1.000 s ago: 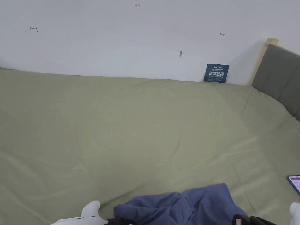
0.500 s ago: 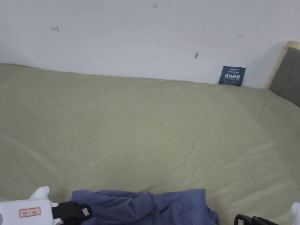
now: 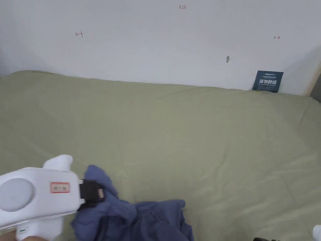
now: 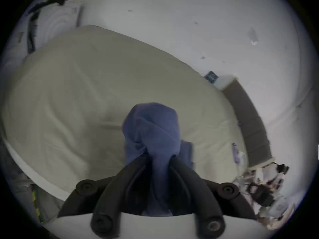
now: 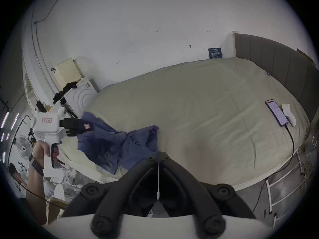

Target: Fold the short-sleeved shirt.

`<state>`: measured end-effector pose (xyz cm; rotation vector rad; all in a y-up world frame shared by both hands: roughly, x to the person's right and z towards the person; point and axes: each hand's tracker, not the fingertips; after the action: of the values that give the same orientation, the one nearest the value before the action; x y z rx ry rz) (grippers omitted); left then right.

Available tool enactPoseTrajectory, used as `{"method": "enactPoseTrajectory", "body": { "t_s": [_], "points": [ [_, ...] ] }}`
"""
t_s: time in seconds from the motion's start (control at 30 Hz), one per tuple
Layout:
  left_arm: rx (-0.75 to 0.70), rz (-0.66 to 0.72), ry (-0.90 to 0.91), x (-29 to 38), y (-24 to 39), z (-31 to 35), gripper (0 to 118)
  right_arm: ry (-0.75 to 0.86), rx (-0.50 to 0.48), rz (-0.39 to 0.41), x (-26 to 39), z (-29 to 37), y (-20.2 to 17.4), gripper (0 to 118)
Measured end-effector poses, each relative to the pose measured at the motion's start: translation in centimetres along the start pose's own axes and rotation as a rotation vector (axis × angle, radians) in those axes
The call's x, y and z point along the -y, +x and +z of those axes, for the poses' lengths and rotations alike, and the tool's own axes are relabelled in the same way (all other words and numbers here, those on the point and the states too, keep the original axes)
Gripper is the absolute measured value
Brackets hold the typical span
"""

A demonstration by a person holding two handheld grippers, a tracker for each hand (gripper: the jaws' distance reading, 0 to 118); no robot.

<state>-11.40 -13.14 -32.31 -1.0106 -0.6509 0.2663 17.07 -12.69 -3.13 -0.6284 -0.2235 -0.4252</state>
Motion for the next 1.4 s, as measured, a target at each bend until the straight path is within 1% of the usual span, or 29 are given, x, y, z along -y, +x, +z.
{"method": "enactPoseTrajectory", "body": {
  "t_s": [0.1,0.2,0.23,0.3,0.33,0.43,0.47,0.5,0.53,0.57,0.6,0.63,0.7,0.77,0.83,0.9,1.0,1.1,1.2,1.33,1.37,1.4],
  "points": [
    [0.111,0.046,-0.072,0.9,3.4,-3.2,11,0.014,0.0,-0.021,0.3,0.7,0.6,3],
    [0.137,0.066,-0.156,1.8,4.8,-6.8,23,0.026,0.013,-0.045,0.6,1.4,1.6,3],
    [0.154,0.086,-0.186,2.1,5.0,-7.5,23,0.028,0.019,-0.052,0.6,1.6,1.9,3],
    [0.23,0.124,-0.233,3.0,5.6,-8.5,74,0.032,0.033,-0.069,0.8,1.9,2.6,3],
    [0.275,0.156,-0.24,3.2,5.6,-8.7,86,0.033,0.039,-0.076,0.8,1.9,2.9,3],
    [0.413,0.213,-0.202,3.1,5.3,-7.8,86,0.034,0.05,-0.099,1.1,1.9,3.7,3],
    [0.412,0.198,-0.171,2.8,5.1,-7.4,86,0.033,0.049,-0.103,1.1,1.8,3.8,3],
    [0.396,0.175,-0.135,2.6,4.7,-7.0,84,0.031,0.047,-0.107,1.2,1.7,3.9,3],
    [0.378,0.148,-0.102,2.4,4.3,-6.4,74,0.028,0.044,-0.109,1.2,1.7,3.8,3],
    [0.378,0.121,-0.077,2.3,3.7,-6.1,34,0.026,0.041,-0.108,1.3,1.7,3.8,3],
    [0.389,0.091,-0.062,2.4,2.8,-6.3,0,0.025,0.037,-0.105,1.4,1.7,3.7,3],
    [0.385,0.07,-0.059,2.5,2.2,-6.6,0,0.024,0.03,-0.102,1.4,1.6,3.6,3],
    [0.261,0.052,-0.062,3.6,1.4,-8.2,0,0.022,0.02,-0.099,1.5,1.5,3.4,3],
    [0.292,0.032,-0.099,4.9,0.6,-10.2,0,0.025,0.015,-0.097,1.5,1.5,3.1,3],
    [0.271,-0.004,-0.112,6.4,1.0,-12.3,0,0.033,0.003,-0.094,1.5,1.5,3.0,3],
    [0.28,-0.031,-0.126,8.3,1.6,-14.7,0,0.034,0.001,-0.09,1.4,1.6,2.7,3],
    [0.336,-0.035,-0.142,10.7,3.6,-15.7,0,0.032,0.001,-0.083,1.4,1.7,2.4,3],
    [0.323,-0.066,-0.158,12.9,5.2,-16.6,0,0.03,0.011,-0.07,1.5,1.5,2.0,3],
    [0.333,-0.05,-0.166,14.4,6.0,-16.8,0,0.017,0.0,-0.063,1.5,0.9,1.8,3],
    [0.417,-0.052,-0.203,14.3,6.6,-15.0,0,-0.001,-0.014,-0.028,0.7,-0.9,1.5,3],
    [0.443,-0.059,-0.185,13.9,6.5,-13.7,0,-0.004,-0.02,-0.012,0.2,-1.5,1.4,3],
    [0.465,-0.068,-0.129,13.2,6.0,-12.0,0,0.005,-0.036,0.008,-0.4,-2.2,1.3,3]
  ]
}}
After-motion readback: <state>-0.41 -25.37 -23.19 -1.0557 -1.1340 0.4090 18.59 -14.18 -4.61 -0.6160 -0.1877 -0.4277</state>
